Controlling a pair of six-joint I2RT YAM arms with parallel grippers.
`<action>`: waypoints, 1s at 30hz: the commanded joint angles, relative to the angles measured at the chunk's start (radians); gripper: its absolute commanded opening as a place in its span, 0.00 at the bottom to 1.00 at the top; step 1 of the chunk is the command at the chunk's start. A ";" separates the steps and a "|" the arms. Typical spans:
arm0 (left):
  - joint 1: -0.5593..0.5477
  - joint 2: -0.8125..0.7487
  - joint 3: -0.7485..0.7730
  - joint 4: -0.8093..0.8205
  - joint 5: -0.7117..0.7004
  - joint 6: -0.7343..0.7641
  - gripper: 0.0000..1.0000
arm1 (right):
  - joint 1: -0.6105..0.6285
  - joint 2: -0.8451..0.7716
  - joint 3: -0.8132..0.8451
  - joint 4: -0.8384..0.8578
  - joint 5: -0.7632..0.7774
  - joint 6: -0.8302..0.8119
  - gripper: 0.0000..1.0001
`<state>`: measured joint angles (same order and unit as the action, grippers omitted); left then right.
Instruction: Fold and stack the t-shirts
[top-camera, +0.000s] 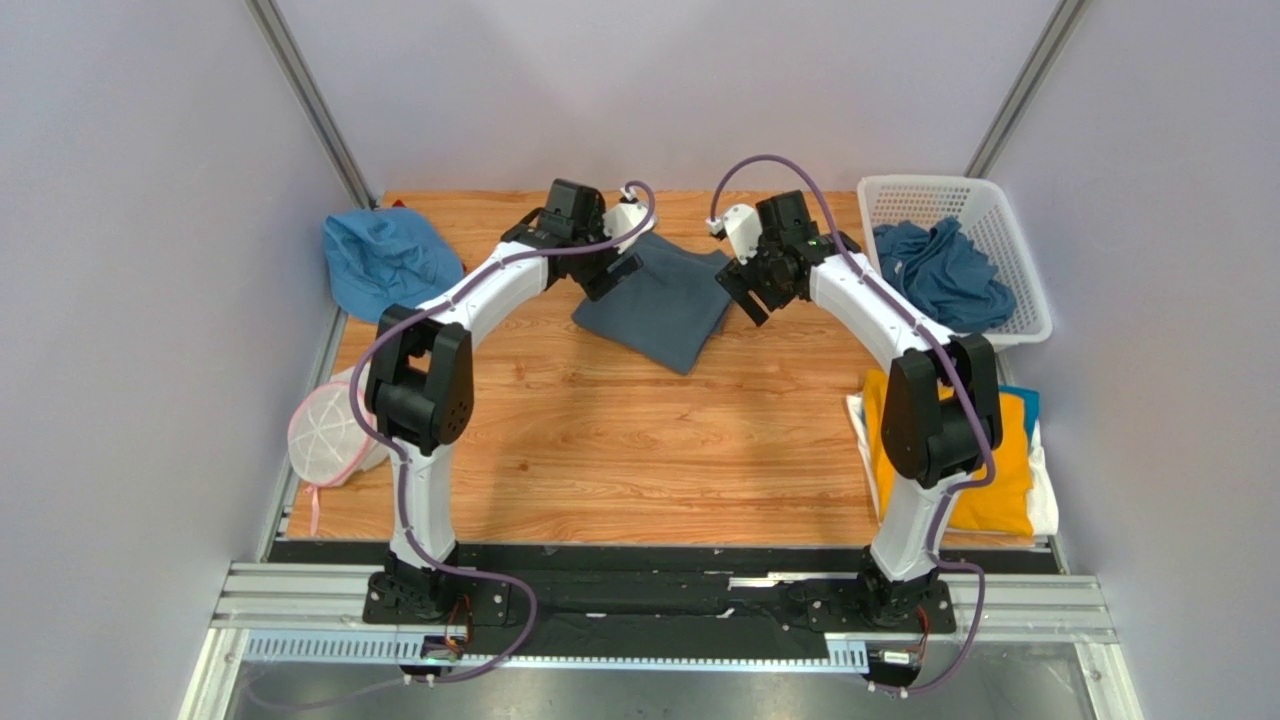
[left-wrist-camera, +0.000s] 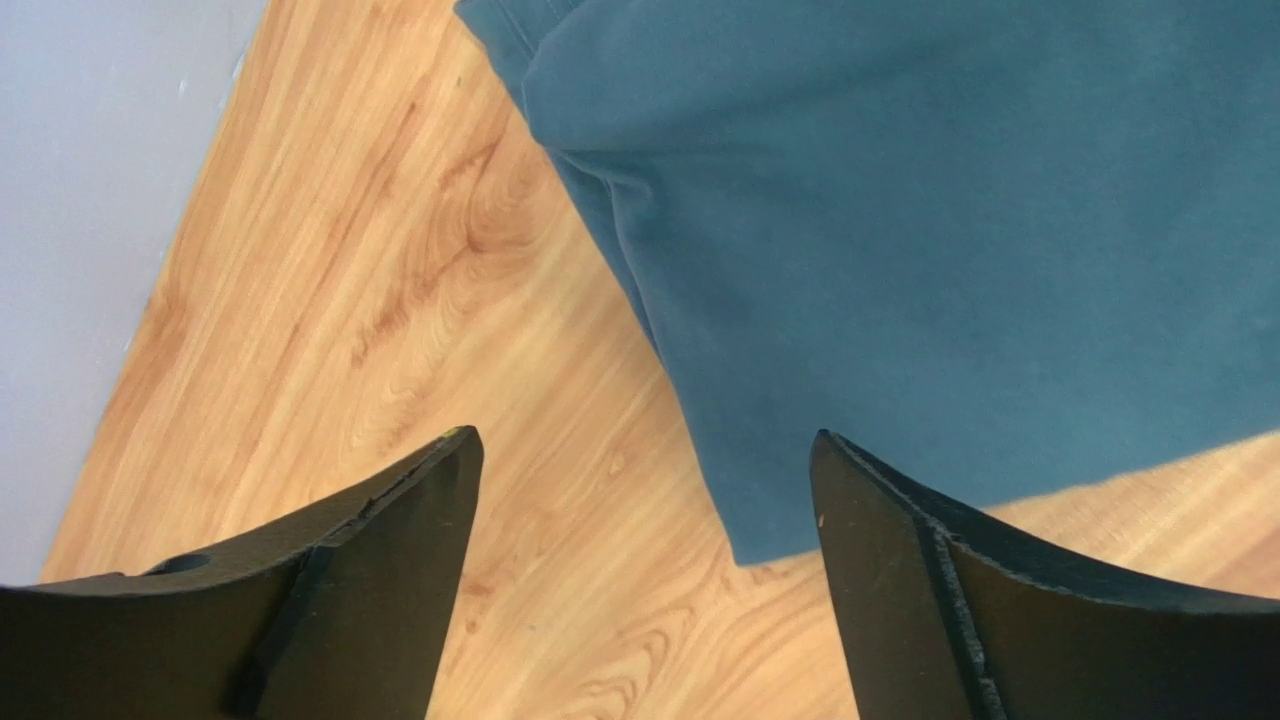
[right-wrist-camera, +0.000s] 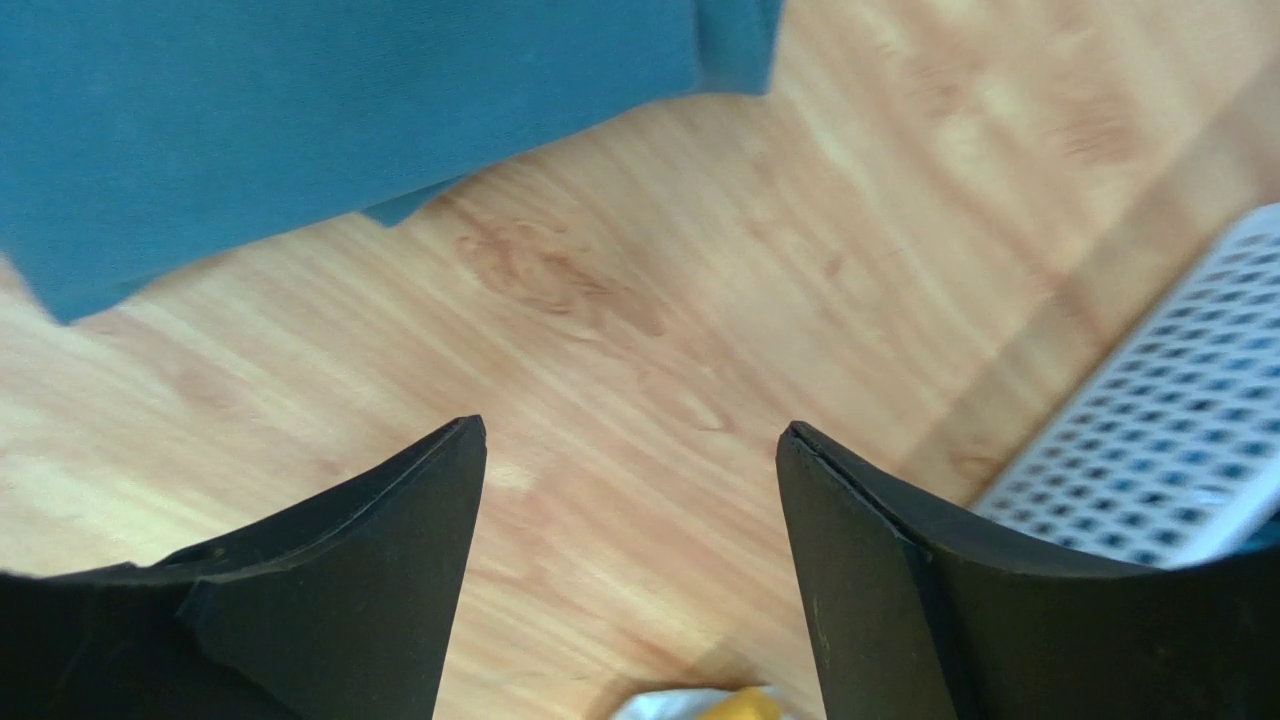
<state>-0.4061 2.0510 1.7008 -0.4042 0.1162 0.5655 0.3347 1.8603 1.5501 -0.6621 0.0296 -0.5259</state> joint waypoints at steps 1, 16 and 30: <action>-0.003 -0.058 -0.027 -0.050 0.022 -0.022 0.94 | -0.026 -0.012 -0.009 -0.082 -0.169 0.240 0.77; 0.000 0.093 0.141 -0.064 -0.049 0.062 0.97 | -0.046 0.191 0.073 0.081 -0.539 0.605 0.86; 0.000 0.172 0.183 -0.027 -0.046 0.086 0.97 | -0.088 0.336 0.108 0.216 -0.602 0.641 0.87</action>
<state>-0.4057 2.2169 1.8469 -0.4709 0.0681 0.6365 0.2661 2.1738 1.6318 -0.5323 -0.5438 0.0917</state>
